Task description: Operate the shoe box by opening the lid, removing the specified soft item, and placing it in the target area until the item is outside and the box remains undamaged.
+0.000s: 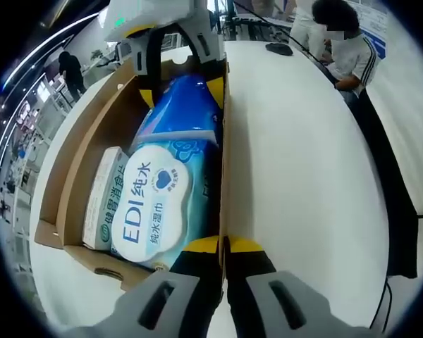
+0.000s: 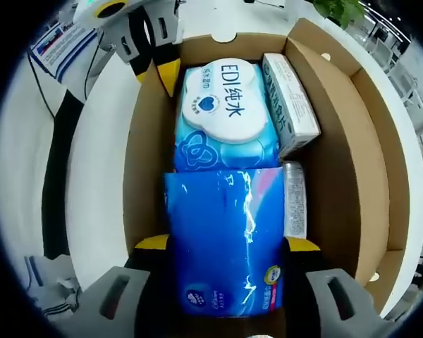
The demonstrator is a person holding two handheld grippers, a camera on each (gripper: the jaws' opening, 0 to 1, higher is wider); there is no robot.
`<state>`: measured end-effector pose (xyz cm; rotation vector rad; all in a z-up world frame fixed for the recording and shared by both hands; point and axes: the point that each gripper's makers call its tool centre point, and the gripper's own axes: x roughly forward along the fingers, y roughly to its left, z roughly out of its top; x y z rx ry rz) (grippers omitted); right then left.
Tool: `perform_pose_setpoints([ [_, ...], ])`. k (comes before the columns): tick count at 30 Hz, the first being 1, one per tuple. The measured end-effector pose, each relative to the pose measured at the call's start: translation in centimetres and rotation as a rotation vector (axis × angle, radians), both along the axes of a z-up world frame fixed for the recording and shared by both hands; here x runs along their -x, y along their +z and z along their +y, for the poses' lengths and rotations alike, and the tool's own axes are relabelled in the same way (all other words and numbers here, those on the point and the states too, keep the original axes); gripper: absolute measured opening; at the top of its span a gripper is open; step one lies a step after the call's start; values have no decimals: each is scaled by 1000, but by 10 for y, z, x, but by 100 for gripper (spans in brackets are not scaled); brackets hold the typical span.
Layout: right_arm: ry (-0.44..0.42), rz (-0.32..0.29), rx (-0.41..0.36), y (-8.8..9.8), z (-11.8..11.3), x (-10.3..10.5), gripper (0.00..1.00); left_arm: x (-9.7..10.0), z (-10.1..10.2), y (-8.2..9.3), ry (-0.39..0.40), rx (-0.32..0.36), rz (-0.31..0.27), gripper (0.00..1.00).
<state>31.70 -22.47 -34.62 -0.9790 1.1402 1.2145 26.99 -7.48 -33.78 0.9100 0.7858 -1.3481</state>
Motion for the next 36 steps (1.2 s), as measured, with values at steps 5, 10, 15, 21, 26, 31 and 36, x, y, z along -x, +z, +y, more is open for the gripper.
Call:
perform_pose_setpoints([
  [5, 2, -4, 34, -8, 0, 1, 66, 0, -1, 0, -2, -3, 9, 0],
  [10, 5, 25, 28, -15, -1, -1, 69, -1, -2, -1, -4, -3, 2, 1],
  [15, 9, 52, 49, -18, -3, -1, 70, -2, -4, -1, -3, -3, 3, 1],
  [21, 26, 57, 32, -15, -6, -1, 62, -3, -4, 0, 2, 0, 3, 1],
  [26, 15, 56, 11, -12, -6, -2, 60, -3, -4, 0, 2, 0, 11, 0],
  [31, 26, 42, -108, -2, -4, -3, 59, -3, -4, 0, 15, 4, 15, 0],
  [36, 73, 27, -158, 7, -2, -2, 60, -4, -4, 0, 24, 8, 19, 0],
])
